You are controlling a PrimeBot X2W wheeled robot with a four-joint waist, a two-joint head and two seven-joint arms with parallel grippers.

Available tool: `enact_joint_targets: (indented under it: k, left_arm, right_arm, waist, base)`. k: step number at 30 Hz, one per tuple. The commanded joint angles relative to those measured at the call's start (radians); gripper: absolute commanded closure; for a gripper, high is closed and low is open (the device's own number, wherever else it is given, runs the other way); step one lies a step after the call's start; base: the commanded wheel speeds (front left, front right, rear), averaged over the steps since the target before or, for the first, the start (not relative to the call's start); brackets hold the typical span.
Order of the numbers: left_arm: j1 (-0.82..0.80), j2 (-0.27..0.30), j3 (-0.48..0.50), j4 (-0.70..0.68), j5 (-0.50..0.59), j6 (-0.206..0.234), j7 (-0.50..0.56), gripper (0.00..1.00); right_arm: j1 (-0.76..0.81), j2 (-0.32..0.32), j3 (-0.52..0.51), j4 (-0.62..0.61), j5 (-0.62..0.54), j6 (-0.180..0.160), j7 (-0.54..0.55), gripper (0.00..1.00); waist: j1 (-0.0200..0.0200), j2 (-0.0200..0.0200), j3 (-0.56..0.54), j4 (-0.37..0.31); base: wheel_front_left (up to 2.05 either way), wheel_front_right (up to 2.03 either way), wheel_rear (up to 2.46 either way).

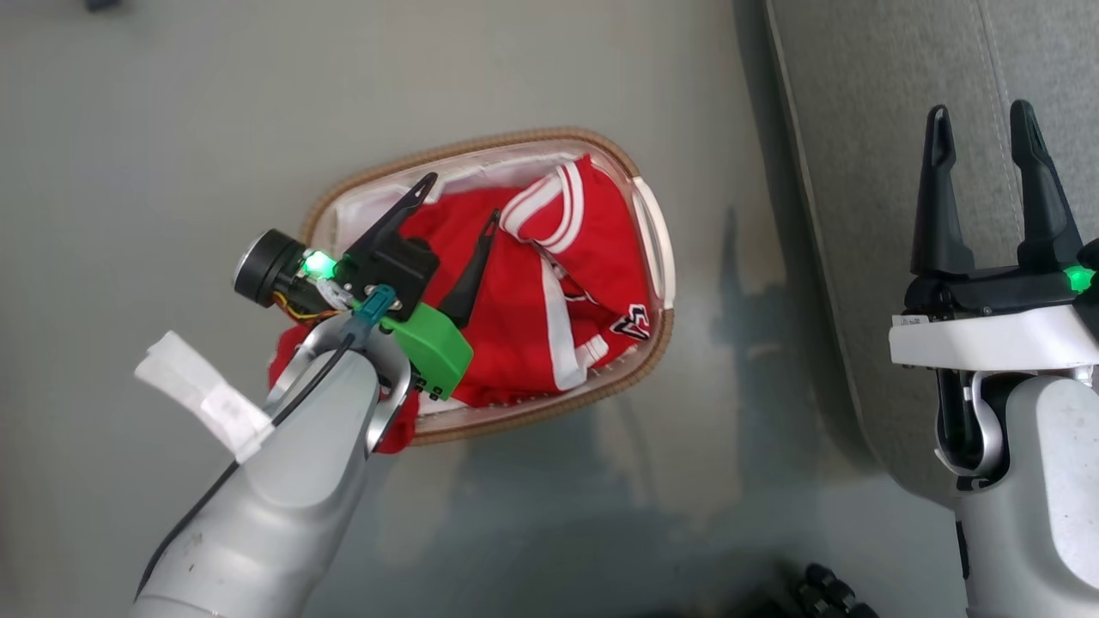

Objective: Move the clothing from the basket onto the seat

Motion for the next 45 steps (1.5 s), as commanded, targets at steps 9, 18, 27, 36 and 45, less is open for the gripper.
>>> enact_joint_targets:
  k: [9, 18, 27, 36, 45]
  left_arm:
    - [-0.164, 0.025, -0.199, 0.18, -0.086, -0.003, 0.036, 0.0]
    - [-0.264, 0.041, -0.268, 0.314, -0.136, -0.003, 0.079, 0.0]
    - [-0.3, 0.026, -0.336, 0.383, -0.207, -0.003, 0.133, 0.0]
    - [-0.309, 0.012, -0.38, 0.399, -0.273, -0.003, 0.093, 1.0]
    - [-0.266, -0.002, -0.405, 0.388, -0.322, -0.003, 0.02, 1.0]
  right_arm:
    - [-0.037, -0.001, 0.038, -0.059, 0.047, 0.0, -0.002, 0.0]
    - [-0.042, -0.002, 0.074, -0.085, 0.093, 0.0, -0.002, 0.0]
    - [-0.038, -0.002, 0.097, -0.089, 0.112, 0.0, -0.002, 0.0]
    - [-0.039, -0.002, 0.096, -0.073, 0.118, 0.0, -0.002, 0.0]
    - [-0.028, -0.002, 0.075, -0.043, 0.087, 0.0, -0.002, 0.0]
  waist:
    - [-0.0002, 0.0, 0.21, -0.173]
    - [-0.0002, 0.0, 0.251, -0.207]
    - [-0.0002, 0.0, 0.271, -0.232]
    - [-0.0002, 0.0, 0.256, -0.232]
    - [-0.0002, 0.0, 0.173, -0.19]
  base:
    - [0.0, 0.0, 0.0]
    - [0.0, 0.0, 0.0]
    - [0.0, 0.0, 0.0]
    - [0.0, 0.0, 0.0]
    - [0.0, 0.0, 0.0]
